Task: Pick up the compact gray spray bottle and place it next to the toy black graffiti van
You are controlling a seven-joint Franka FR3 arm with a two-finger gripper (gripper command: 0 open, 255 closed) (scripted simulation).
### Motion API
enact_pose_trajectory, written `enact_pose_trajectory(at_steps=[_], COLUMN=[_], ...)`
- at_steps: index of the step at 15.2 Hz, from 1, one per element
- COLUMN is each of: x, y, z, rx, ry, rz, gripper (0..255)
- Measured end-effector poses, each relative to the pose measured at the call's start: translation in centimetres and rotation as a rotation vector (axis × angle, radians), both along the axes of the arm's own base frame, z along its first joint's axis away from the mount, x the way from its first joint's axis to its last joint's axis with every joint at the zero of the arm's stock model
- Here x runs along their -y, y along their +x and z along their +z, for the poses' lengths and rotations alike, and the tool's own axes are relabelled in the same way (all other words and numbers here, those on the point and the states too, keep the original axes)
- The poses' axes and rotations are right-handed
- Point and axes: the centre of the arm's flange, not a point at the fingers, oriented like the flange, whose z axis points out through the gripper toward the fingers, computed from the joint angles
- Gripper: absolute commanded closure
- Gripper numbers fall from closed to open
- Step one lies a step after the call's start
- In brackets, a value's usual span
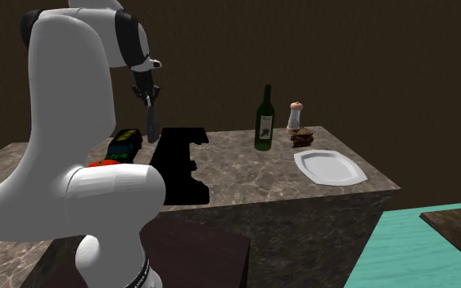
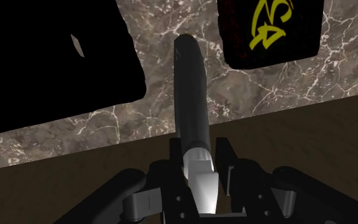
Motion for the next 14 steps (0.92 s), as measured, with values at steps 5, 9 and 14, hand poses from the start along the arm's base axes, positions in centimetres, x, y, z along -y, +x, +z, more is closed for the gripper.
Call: enact_pose_trajectory(at_steps=[5,9,14], x=[0.0,0.0,0.0], y=[-0.1,-0.1,-0.1], z=[-0.3,-0.3,1.3], rx=[0.001,0.001,0.001], ry=[0.000,0.000,0.001], rz=[0.000,0.000,0.000], gripper=[255,0,0])
